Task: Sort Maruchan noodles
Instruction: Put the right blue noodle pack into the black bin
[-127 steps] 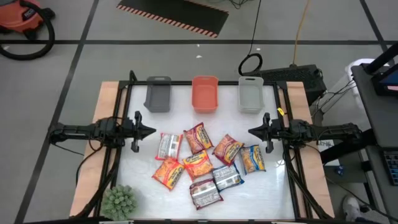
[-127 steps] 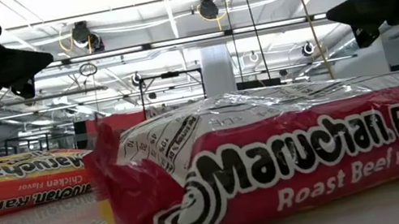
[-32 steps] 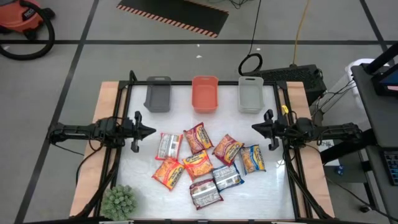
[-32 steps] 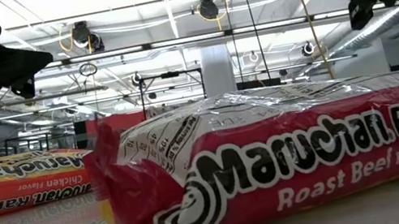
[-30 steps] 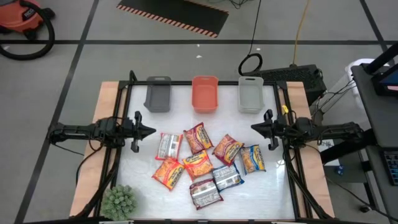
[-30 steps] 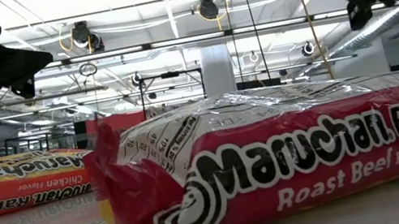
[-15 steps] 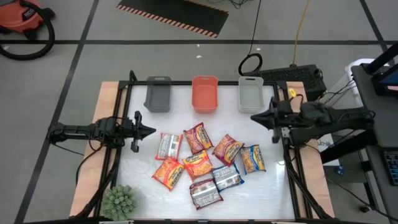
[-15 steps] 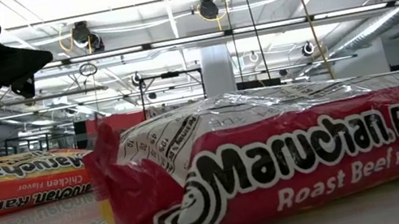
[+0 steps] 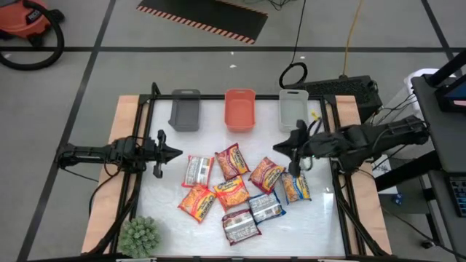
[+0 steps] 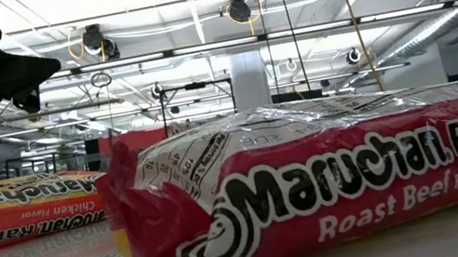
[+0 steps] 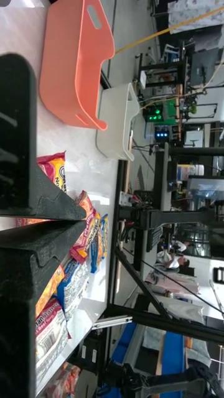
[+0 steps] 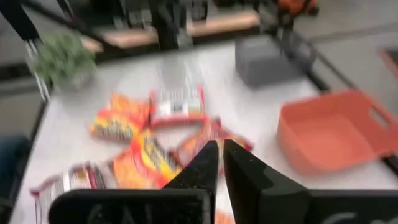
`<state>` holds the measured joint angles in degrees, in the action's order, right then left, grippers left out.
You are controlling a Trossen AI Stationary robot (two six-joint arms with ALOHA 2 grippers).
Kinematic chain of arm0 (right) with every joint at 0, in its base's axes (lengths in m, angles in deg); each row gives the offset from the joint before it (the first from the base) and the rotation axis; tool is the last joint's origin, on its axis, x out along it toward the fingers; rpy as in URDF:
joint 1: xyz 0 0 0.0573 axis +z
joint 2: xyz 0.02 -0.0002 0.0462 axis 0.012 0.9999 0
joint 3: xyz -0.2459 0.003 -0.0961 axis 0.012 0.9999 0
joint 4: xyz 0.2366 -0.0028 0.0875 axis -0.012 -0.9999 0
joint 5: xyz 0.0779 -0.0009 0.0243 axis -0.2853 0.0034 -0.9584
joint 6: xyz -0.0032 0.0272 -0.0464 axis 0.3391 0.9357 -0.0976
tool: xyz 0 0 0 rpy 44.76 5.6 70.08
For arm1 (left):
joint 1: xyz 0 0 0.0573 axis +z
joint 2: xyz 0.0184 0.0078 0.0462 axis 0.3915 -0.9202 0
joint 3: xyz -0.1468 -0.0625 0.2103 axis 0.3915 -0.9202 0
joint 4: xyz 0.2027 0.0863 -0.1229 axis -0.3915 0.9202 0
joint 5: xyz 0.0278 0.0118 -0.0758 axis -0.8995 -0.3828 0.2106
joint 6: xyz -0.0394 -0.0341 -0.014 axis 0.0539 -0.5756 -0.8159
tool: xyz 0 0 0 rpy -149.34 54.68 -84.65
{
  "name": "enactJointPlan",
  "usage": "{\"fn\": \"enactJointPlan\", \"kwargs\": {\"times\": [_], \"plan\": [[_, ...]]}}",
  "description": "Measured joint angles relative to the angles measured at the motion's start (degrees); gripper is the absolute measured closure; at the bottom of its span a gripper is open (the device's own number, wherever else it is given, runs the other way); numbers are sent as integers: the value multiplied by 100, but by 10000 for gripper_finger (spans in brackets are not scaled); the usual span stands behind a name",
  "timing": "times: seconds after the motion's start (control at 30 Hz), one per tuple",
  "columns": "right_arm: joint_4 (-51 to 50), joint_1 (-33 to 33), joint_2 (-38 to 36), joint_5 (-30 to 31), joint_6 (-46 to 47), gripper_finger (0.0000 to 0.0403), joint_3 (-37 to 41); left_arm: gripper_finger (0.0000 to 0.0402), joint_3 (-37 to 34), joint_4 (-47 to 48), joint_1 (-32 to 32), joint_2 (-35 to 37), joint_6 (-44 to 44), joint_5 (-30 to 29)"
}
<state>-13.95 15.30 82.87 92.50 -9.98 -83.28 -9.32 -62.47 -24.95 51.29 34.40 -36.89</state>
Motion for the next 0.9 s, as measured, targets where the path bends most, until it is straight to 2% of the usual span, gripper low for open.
{"fn": "enactJointPlan", "kwargs": {"times": [0.27, 0.43, 0.53, 0.7, 0.9], "plan": [[-1774, 223, 652, -112, 1066, 341, -342, 382, 0, 0, 1, -2, 9, 1], [-2995, 332, 925, -328, 1408, 311, -336, 382, 0, 4, 1, 0, 69, 2], [-3515, 454, 1032, -433, 1541, 289, -335, 382, 0, 11, 1, -2, -205, 13], [-3684, 783, 1064, -956, 2108, 250, -55, 382, 0, 22, -3, -2, -521, 15], [-3626, 1529, 1051, -1641, 3804, 218, 507, 382, 4, 204, -3, -7, -1054, 51]]}}
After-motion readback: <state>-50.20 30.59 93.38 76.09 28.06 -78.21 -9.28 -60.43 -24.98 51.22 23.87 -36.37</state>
